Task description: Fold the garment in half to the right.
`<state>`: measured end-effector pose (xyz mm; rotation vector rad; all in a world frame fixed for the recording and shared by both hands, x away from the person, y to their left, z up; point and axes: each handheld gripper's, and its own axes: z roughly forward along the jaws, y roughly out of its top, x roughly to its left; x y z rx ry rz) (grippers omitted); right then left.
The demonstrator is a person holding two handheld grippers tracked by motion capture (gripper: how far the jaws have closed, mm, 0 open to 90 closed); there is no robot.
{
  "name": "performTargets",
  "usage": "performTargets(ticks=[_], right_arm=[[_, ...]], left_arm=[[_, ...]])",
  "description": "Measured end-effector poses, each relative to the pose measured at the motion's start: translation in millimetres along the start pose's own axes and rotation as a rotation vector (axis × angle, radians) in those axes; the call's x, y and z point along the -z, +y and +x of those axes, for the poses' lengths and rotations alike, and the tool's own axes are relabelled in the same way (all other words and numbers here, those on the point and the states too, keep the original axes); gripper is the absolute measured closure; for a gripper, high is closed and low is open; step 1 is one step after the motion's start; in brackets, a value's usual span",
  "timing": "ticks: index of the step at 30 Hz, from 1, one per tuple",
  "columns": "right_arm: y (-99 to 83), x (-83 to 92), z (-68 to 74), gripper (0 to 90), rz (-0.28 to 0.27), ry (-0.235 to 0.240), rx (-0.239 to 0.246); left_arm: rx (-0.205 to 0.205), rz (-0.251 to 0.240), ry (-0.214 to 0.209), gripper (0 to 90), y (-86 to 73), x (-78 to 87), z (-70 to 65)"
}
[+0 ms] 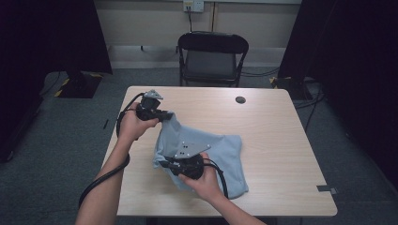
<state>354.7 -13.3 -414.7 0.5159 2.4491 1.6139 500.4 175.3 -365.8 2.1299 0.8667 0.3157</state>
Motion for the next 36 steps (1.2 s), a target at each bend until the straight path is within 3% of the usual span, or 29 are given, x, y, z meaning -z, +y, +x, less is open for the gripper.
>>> performTargets(ticks=[19, 30, 36], right_arm=[[6.7, 0.0, 0.7, 82.8, -0.029, 0.013, -0.010], [19.5, -1.3, 4.0, 82.9, -0.045, 0.026, -0.001], [17.0, 1.9, 4.1, 82.9, -0.050, 0.024, -0.002]], left_arm=[[0.007, -0.009, 0.013, 85.0, 5.0, 13.5, 1.8], [0.010, -0.005, 0.031, 85.0, 5.7, 26.5, 6.0], [0.009, -0.012, 0.024, 85.0, 8.5, 23.5, 1.2]])
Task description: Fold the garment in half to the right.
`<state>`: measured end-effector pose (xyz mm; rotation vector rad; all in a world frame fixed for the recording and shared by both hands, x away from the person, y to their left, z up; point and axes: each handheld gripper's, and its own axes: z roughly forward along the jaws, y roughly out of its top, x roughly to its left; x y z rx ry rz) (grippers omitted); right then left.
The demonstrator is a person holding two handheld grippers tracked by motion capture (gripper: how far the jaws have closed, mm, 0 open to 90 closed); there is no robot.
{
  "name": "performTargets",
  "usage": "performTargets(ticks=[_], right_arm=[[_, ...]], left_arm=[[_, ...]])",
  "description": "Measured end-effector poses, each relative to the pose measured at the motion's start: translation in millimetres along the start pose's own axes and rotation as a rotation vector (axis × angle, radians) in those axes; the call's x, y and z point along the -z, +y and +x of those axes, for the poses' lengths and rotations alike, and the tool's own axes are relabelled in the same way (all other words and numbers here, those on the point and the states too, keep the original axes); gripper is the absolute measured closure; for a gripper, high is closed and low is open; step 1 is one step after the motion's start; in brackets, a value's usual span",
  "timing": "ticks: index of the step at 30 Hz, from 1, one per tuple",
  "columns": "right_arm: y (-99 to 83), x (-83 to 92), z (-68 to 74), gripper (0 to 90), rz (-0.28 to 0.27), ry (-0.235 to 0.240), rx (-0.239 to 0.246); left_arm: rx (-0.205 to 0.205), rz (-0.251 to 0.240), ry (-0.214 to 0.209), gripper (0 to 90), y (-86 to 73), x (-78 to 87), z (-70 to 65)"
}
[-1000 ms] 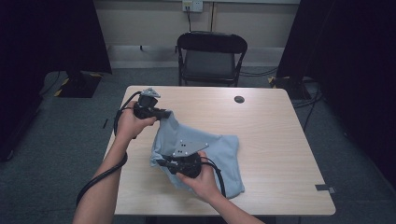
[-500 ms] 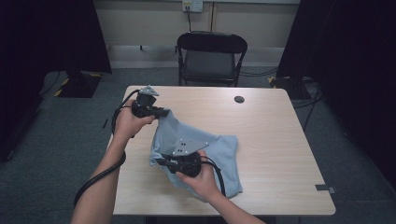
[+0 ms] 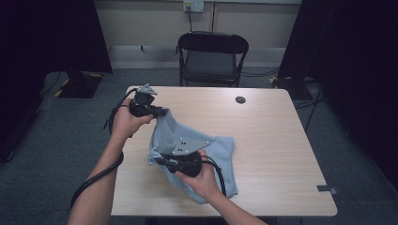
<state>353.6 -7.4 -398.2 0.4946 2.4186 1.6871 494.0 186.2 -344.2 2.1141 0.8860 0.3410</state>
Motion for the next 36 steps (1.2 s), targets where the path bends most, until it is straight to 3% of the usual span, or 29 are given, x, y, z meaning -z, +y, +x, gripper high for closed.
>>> performTargets(ticks=[23, 36], right_arm=[[3.0, 4.1, -2.2, 82.9, -0.003, 0.005, -0.003], [7.2, -2.7, 0.1, 82.9, -0.012, 0.031, -0.017]], left_arm=[[0.000, -0.010, -0.010, 85.0, 0.4, -5.5, -1.3], [-0.001, -0.012, 0.012, 85.0, -2.0, 9.2, 3.1]])
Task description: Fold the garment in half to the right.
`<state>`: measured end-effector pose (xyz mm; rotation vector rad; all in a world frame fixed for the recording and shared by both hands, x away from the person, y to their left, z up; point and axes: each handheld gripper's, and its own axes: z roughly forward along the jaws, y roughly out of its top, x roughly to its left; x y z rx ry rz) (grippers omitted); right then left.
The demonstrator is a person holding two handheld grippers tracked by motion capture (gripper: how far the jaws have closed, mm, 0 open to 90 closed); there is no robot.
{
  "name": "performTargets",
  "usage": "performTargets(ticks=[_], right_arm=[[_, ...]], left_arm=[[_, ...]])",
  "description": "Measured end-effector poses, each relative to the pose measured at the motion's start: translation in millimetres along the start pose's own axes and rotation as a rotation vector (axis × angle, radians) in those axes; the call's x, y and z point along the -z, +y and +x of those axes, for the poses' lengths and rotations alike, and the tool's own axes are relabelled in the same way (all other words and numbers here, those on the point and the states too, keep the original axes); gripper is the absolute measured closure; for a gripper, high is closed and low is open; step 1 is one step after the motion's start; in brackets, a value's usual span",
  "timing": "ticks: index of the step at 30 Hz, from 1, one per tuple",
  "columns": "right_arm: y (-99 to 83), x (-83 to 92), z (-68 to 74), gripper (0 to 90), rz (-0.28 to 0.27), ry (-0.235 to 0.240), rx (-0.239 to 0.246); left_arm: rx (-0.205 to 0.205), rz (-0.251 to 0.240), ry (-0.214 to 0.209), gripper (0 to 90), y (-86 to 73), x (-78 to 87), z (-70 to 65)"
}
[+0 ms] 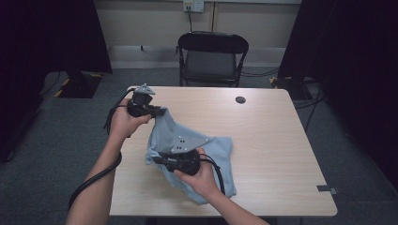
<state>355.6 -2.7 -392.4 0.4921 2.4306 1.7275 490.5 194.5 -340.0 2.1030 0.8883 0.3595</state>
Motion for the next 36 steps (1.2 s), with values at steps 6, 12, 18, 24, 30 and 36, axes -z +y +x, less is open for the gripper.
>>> performTargets(ticks=[6, 12, 18, 24, 30, 36], right_arm=[[7.1, -4.1, 4.0, 82.9, -0.012, 0.010, 0.009], [1.6, 3.9, 2.3, 82.9, -0.014, 0.006, 0.003], [-4.4, 16.3, -3.7, 82.9, -0.024, -0.005, -0.018], [-8.7, 25.4, -6.8, 82.9, -0.030, -0.017, -0.024], [-12.1, 29.5, -8.2, 82.8, -0.031, -0.019, -0.028], [-16.1, 33.8, -10.4, 82.9, -0.032, -0.023, -0.035]], left_arm=[[0.000, 0.008, 0.016, 85.0, 0.2, 8.3, 1.0], [-0.004, 0.012, -0.009, 85.0, 4.4, -1.7, -6.1], [-0.019, 0.021, -0.026, 85.0, 10.8, -15.5, -13.5], [-0.031, 0.034, -0.040, 85.0, 16.7, -25.1, -20.4], [-0.034, 0.041, -0.052, 85.0, 20.3, -30.8, -25.6], [-0.042, 0.051, -0.057, 85.0, 22.2, -36.1, -27.8]])
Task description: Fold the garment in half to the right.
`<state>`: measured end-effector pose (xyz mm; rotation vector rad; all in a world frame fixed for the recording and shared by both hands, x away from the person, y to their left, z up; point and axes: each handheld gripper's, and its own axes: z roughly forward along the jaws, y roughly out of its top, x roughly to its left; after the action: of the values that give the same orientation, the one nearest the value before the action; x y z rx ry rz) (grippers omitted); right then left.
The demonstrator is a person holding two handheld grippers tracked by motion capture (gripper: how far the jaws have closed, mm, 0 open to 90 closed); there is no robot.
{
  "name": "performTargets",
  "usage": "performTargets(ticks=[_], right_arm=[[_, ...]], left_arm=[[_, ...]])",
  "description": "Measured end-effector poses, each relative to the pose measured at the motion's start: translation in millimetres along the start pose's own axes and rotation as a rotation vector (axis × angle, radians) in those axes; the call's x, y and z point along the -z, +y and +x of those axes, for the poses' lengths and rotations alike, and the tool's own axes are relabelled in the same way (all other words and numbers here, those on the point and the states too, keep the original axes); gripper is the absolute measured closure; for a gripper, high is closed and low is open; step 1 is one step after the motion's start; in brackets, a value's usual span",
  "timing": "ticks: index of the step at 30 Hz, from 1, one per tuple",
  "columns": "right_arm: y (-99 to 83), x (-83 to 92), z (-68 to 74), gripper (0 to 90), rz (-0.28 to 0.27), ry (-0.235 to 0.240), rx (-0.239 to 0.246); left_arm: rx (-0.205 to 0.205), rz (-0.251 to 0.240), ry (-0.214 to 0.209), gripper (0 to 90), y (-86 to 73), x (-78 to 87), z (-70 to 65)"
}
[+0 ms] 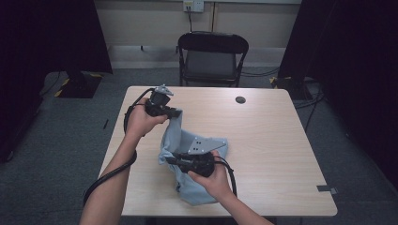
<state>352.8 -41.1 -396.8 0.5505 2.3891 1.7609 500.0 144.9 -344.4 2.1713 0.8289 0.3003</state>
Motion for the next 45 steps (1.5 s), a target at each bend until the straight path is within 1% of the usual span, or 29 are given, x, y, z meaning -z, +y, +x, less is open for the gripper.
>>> performTargets(ticks=[1, 6, 9, 12, 16, 19, 22, 23, 28, 29, 32, 33, 34, 37, 39, 42, 45], right_arm=[[-0.4, 0.4, -0.4, 82.9, 0.000, -0.001, -0.001], [1.1, -1.2, -0.3, 82.9, 0.000, 0.005, -0.003], [3.5, -4.0, 0.6, 82.9, 0.000, 0.012, 0.001], [6.8, -8.1, 1.5, 82.9, 0.007, 0.017, 0.008], [11.5, -15.6, 3.4, 82.9, 0.014, 0.028, 0.018], [13.5, -22.5, 5.4, 82.9, 0.019, 0.037, 0.022], [14.6, -29.6, 7.5, 82.9, 0.025, 0.047, 0.023], [15.3, -31.9, 8.2, 82.9, 0.026, 0.049, 0.026], [20.3, -40.6, 12.0, 82.9, 0.027, 0.059, 0.033], [22.5, -43.9, 13.3, 82.9, 0.027, 0.065, 0.032], [28.9, -52.4, 18.6, 82.9, 0.028, 0.072, 0.047], [30.4, -53.9, 19.7, 82.9, 0.026, 0.074, 0.048], [34.0, -56.4, 21.9, 82.9, 0.017, 0.076, 0.051], [36.8, -56.4, 22.9, 82.9, 0.002, 0.082, 0.048], [38.8, -53.3, 23.9, 82.9, -0.007, 0.079, 0.048], [37.3, -45.7, 22.6, 82.9, -0.013, 0.075, 0.044], [31.1, -35.2, 19.0, 82.9, -0.011, 0.063, 0.034]], left_arm=[[-0.003, -0.002, -0.001, 84.9, 0.1, 0.3, 0.5], [0.011, -0.009, 0.005, 84.9, -1.2, 5.0, 2.6], [0.018, -0.016, 0.008, 84.9, -4.3, 9.9, 7.0], [0.035, -0.022, 0.016, 84.9, -9.7, 15.4, 12.2], [0.054, -0.031, 0.026, 84.9, -17.5, 23.6, 20.5], [0.063, -0.026, 0.035, 84.9, -22.2, 29.6, 25.2], [0.065, -0.027, 0.041, 84.9, -24.6, 33.4, 27.6], [0.063, -0.027, 0.047, 84.9, -26.7, 37.1, 30.0], [0.070, -0.036, 0.062, 85.0, -28.9, 46.8, 32.7], [0.067, -0.036, 0.065, 84.9, -29.2, 48.9, 33.6], [0.077, -0.027, 0.081, 84.9, -31.5, 57.9, 37.7], [0.078, -0.014, 0.092, 84.9, -31.3, 61.5, 39.4], [0.080, -0.012, 0.100, 84.9, -30.6, 65.1, 40.5], [0.073, -0.004, 0.107, 84.9, -24.0, 73.5, 39.0], [0.061, -0.002, 0.104, 84.9, -18.7, 73.5, 35.5], [0.042, -0.001, 0.086, 84.9, -10.3, 65.5, 26.8], [0.021, 0.014, 0.065, 84.9, -2.3, 50.8, 17.2]])
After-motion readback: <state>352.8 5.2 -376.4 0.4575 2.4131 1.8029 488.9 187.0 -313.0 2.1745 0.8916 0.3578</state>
